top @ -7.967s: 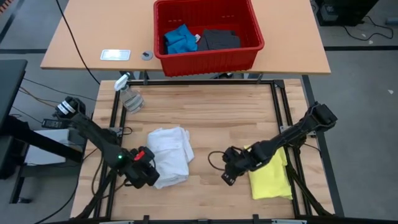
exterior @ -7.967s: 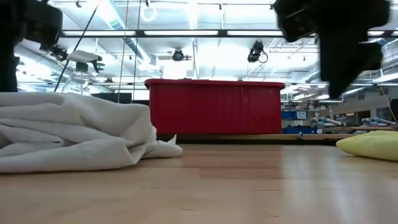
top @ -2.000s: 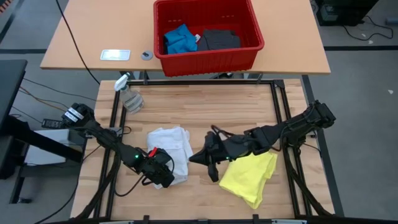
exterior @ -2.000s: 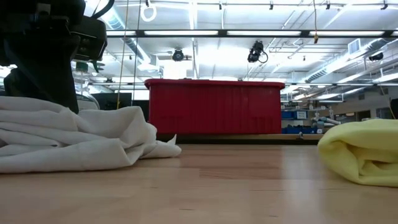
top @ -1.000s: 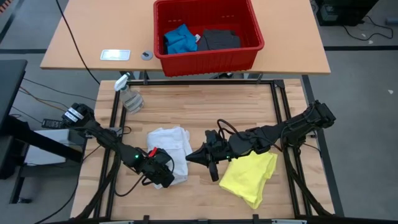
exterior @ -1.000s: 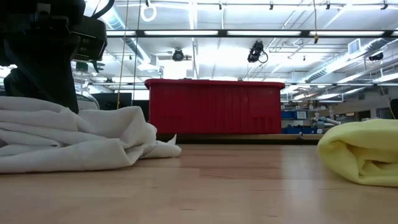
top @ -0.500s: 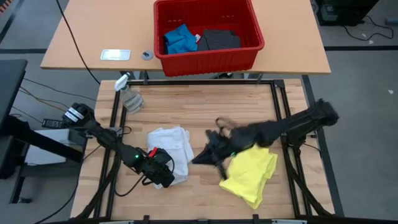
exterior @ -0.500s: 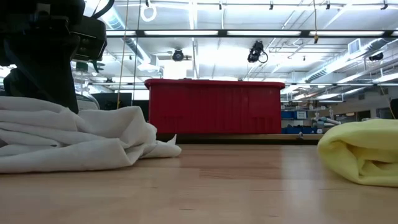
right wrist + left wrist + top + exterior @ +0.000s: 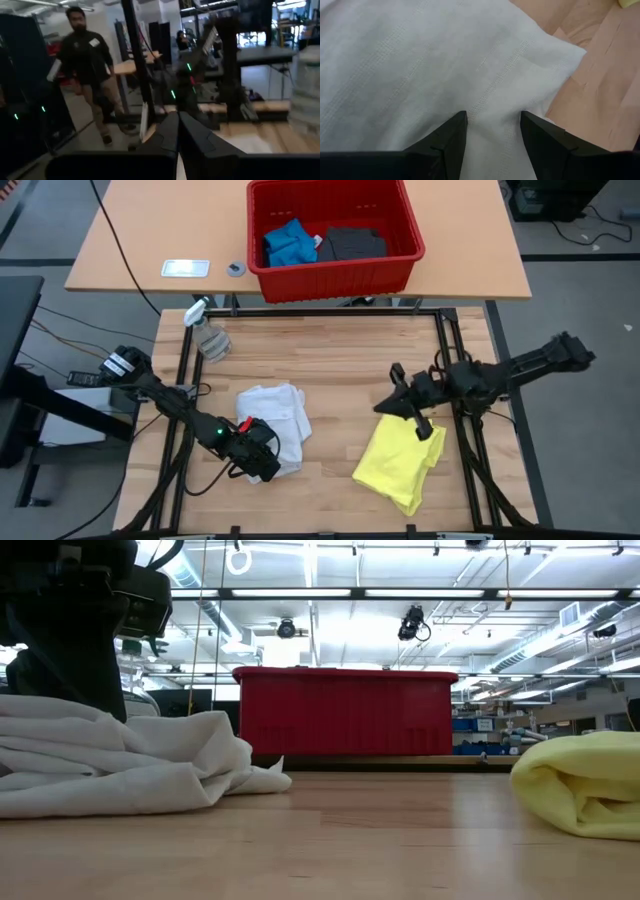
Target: Fold Laundry from Bin
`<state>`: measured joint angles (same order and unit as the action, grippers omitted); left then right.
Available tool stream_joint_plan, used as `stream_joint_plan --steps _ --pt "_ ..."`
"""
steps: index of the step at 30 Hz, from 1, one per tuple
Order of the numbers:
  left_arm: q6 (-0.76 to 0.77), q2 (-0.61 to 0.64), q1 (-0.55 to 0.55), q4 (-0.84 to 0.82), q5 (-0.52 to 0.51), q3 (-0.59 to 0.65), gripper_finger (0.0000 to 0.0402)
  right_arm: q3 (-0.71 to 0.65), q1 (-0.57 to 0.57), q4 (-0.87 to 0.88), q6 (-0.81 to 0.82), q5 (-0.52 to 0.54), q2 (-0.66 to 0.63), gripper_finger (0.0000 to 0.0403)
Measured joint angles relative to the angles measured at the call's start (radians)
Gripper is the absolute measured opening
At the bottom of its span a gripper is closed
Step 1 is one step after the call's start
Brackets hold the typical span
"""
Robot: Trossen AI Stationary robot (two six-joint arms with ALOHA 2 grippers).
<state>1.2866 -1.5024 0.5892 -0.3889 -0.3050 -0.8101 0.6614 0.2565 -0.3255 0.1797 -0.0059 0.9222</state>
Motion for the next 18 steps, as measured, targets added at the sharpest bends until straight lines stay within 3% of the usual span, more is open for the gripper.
stream_joint_plan --steps 4,8,18 --pt "0.000 0.000 0.000 0.000 0.000 0.000 0.0191 -0.217 -0.039 -0.112 0.012 -0.061 -0.170 0.0018" --pt "0.000 0.000 0.000 0.000 0.000 0.000 0.0191 -0.363 -0.086 -0.095 0.062 -0.130 -0.330 0.0020" --pt "0.000 0.000 0.000 0.000 0.000 0.000 0.0191 -0.546 -0.144 -0.077 0.106 -0.140 -0.546 0.0020"
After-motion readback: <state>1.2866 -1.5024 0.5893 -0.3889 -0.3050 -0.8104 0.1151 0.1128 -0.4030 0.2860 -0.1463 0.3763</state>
